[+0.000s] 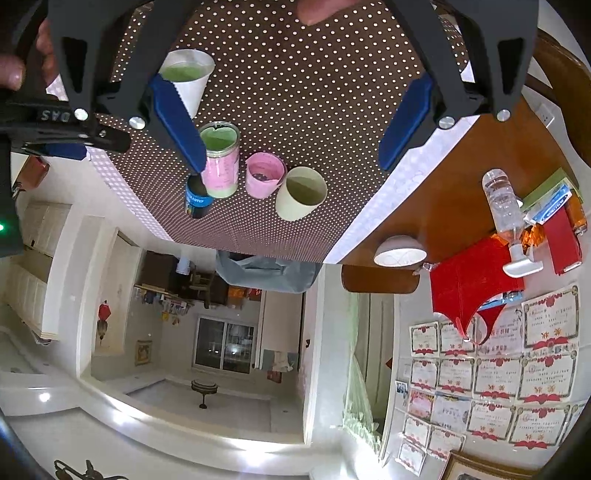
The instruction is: Flip cup upside down
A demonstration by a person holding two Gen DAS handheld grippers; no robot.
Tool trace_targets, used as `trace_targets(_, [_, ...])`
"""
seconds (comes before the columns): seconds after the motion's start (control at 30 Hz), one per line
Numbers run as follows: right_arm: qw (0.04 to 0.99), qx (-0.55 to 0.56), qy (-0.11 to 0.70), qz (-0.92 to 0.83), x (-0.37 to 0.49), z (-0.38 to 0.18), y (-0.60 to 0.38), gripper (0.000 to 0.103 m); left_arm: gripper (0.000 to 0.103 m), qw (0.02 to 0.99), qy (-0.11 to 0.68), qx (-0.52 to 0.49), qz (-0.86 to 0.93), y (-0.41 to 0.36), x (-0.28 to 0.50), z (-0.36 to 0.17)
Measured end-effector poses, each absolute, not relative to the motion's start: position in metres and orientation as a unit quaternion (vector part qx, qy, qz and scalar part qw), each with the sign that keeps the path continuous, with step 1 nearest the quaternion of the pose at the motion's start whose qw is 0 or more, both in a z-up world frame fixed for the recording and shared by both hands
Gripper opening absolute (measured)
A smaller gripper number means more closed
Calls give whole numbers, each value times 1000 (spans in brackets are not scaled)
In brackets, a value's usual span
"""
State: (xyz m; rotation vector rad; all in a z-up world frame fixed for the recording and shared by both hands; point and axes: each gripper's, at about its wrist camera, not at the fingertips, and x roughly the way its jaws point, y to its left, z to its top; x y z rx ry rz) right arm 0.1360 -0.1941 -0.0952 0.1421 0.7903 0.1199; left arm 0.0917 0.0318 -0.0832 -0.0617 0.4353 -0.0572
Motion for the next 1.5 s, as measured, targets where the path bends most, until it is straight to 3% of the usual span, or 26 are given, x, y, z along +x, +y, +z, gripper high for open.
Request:
trace_targets(0.47, [825,154,537,88,194,-155,-192,97,92,963,264,-43,-27,43,121,-120])
trace_targets(0.83, [771,193,601,85,223,-185,-187,83,92,953,297,-36,-47,37,138,-149])
trace_targets(1.03, [756,190,621,76,234,-192,-184,76,92,949,310,-34,-53,33,143,-159])
trace_targets(1.1, [750,191,629,74,240,-197,-179,69,92,948,313,-34,-53,32,145,-161])
trace_targets(1.5, [768,191,602,108,239,-192,-177,61,92,948,312,-33,-56,25,143,-157])
